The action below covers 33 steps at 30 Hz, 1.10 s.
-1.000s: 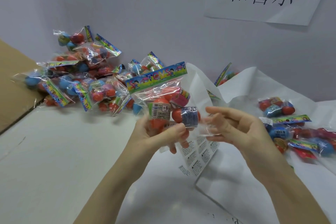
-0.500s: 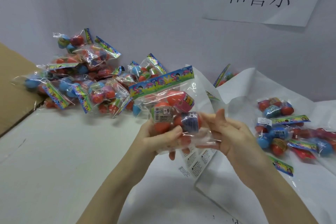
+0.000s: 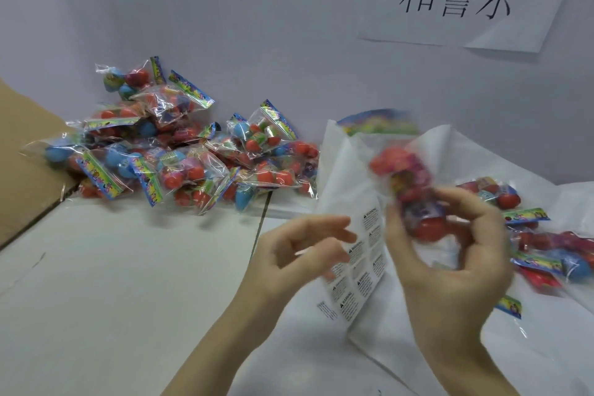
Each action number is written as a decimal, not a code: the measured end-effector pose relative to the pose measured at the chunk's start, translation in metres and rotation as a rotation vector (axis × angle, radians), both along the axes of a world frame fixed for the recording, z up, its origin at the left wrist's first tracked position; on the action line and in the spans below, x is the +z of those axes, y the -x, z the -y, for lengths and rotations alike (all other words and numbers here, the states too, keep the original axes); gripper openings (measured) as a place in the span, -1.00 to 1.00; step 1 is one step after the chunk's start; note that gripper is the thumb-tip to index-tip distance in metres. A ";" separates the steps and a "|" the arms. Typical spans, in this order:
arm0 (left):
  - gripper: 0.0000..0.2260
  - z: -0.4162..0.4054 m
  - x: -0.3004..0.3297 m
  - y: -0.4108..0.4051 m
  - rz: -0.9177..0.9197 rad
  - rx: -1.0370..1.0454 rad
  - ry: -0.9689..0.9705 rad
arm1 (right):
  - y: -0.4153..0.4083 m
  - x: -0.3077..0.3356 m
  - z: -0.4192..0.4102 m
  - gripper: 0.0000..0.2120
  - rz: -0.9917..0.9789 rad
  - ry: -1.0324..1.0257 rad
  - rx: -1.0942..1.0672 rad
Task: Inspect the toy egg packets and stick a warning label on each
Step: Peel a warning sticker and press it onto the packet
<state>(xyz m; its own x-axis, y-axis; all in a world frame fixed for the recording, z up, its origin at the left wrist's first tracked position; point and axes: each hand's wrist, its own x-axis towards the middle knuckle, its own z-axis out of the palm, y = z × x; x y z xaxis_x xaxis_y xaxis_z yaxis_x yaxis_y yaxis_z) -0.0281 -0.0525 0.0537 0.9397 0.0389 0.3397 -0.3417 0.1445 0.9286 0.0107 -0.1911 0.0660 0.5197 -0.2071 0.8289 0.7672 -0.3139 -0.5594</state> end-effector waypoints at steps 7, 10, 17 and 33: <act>-0.80 0.001 0.004 -0.002 -0.123 0.253 0.309 | 0.009 -0.007 -0.008 -0.64 0.121 0.403 0.364; -0.81 -0.009 0.012 -0.003 -0.171 0.288 0.472 | -0.001 -0.006 0.001 -0.73 -0.099 0.164 0.251; -0.72 -0.023 0.009 0.001 -0.251 0.107 0.618 | -0.037 -0.019 0.014 -0.53 -0.697 0.206 0.399; -0.74 -0.013 0.006 -0.006 -0.363 0.017 0.556 | -0.033 -0.010 0.014 -0.70 -0.624 0.065 0.674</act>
<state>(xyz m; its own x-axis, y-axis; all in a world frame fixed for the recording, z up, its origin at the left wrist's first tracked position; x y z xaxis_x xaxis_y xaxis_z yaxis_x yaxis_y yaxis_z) -0.0224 -0.0390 0.0601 0.9884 0.1334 -0.0732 -0.0281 0.6329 0.7738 0.0441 -0.2056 0.0557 0.8703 0.3389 0.3574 0.3646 0.0445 -0.9301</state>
